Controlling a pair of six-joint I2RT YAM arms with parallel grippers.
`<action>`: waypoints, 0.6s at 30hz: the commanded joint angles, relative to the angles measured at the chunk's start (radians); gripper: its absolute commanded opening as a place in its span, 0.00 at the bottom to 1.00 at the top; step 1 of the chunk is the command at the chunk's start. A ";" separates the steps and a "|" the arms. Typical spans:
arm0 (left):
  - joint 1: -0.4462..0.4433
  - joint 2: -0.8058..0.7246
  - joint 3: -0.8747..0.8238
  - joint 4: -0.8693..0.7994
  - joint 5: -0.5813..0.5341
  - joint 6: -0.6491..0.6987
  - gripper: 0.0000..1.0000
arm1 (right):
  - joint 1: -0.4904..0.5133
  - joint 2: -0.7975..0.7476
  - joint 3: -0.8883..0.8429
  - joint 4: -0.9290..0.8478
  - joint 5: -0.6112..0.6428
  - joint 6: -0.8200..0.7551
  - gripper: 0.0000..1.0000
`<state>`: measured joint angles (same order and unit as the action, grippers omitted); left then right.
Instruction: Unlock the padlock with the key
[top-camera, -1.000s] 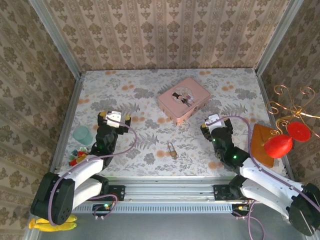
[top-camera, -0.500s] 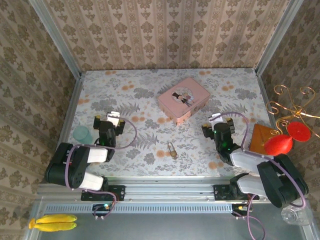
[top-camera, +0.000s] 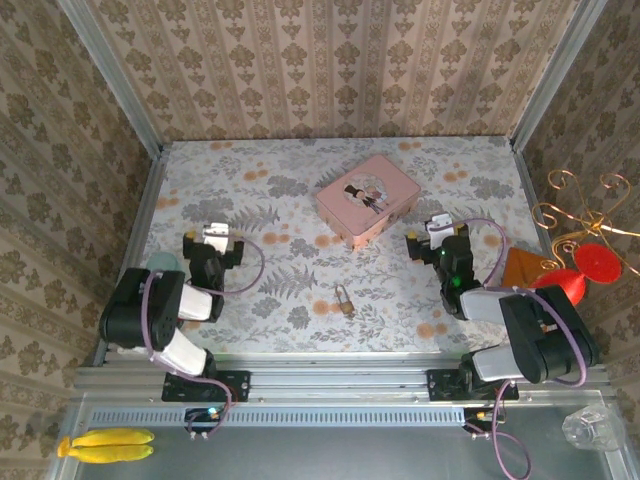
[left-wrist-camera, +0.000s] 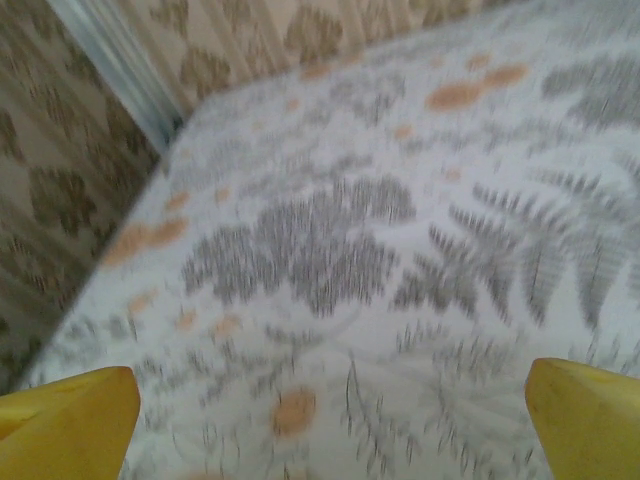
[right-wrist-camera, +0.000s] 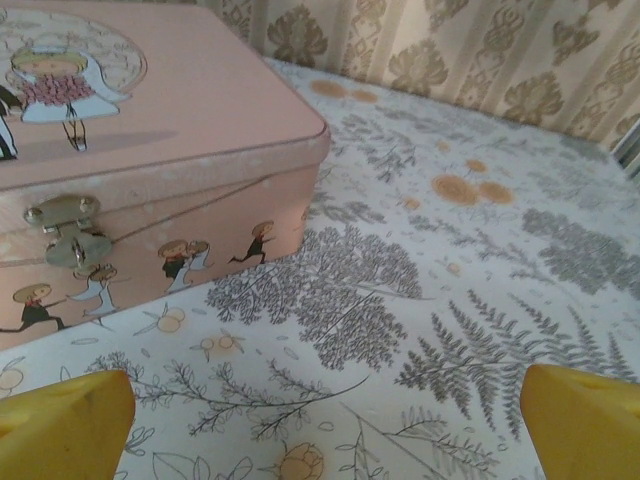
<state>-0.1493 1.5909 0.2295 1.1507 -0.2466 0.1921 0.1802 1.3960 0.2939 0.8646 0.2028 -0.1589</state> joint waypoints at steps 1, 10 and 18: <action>0.019 -0.003 0.034 0.056 0.029 -0.048 1.00 | -0.039 0.013 0.042 0.009 -0.085 0.051 1.00; 0.110 -0.032 0.141 -0.185 0.073 -0.152 1.00 | -0.128 0.140 0.070 0.101 -0.111 0.152 1.00; 0.109 -0.032 0.143 -0.186 0.072 -0.153 1.00 | -0.150 0.131 0.114 -0.020 -0.118 0.179 1.00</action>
<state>-0.0433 1.5707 0.3649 0.9714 -0.1894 0.0624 0.0322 1.5318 0.3824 0.8474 0.1070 -0.0025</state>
